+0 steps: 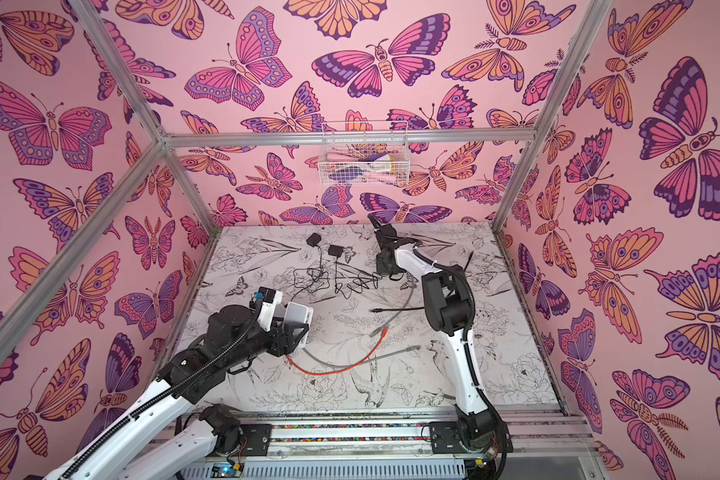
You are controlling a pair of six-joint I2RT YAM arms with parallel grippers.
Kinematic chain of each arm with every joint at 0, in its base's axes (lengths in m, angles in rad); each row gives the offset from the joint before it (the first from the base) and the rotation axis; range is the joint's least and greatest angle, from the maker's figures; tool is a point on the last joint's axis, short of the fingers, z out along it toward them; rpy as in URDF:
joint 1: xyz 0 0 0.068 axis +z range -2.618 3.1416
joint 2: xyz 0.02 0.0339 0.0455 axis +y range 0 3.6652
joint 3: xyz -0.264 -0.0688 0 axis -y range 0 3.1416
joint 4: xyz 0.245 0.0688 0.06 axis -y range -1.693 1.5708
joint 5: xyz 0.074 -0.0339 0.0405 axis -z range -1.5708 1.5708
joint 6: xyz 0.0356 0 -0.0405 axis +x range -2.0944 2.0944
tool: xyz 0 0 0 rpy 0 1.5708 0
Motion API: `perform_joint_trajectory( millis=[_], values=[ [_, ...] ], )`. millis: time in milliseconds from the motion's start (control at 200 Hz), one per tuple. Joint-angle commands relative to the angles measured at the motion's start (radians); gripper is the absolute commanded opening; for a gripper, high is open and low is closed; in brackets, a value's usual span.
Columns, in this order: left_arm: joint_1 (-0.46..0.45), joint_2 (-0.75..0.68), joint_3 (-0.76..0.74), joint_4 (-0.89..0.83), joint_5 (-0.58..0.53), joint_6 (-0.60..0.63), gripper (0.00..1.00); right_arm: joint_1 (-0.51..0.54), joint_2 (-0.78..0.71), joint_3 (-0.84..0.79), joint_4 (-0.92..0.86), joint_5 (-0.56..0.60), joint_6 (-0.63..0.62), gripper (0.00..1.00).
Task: Insert the plug into the switch port
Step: 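Lift the white switch upright with the left gripper while the right carries the black plug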
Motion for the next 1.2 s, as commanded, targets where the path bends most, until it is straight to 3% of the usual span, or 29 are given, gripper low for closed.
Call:
perform_joint_trajectory(
  millis=[0,125,316,426,521,646,812,947,1032,1197],
  values=[
    [-0.002,-0.044,-0.015,0.04,0.042,-0.015,0.28,0.008,-0.126,-0.146,0.052,-0.069,-0.022,0.0],
    [-0.002,-0.077,-0.052,0.069,0.047,-0.026,0.28,0.077,-0.373,-0.369,0.249,0.122,-0.185,0.0],
    [0.0,-0.096,-0.064,0.051,-0.071,-0.048,0.27,0.322,-0.657,-0.896,0.91,0.325,-0.72,0.0],
    [0.015,-0.149,-0.068,0.035,-0.177,-0.077,0.26,0.431,-0.679,-1.103,1.123,0.201,-1.004,0.0],
    [0.035,-0.194,-0.067,0.018,-0.228,-0.089,0.26,0.47,-0.619,-1.137,1.184,0.26,-1.028,0.0],
    [0.041,-0.251,-0.058,-0.025,-0.27,-0.089,0.26,0.47,-0.625,-1.13,1.14,0.3,-0.943,0.26],
    [0.045,-0.271,-0.046,-0.068,-0.29,-0.071,0.26,0.47,-0.754,-1.071,0.898,0.144,-0.69,0.59],
    [0.047,-0.269,-0.046,-0.066,-0.293,-0.064,0.26,0.464,-0.794,-0.902,0.603,0.114,-0.433,0.6],
    [0.048,-0.268,-0.046,-0.066,-0.303,-0.057,0.26,0.459,-0.769,-0.776,0.43,0.016,-0.252,0.61],
    [0.049,-0.286,-0.045,-0.068,-0.309,-0.066,0.26,0.448,-0.679,-0.679,0.43,-0.15,0.072,0.62]
  ],
)
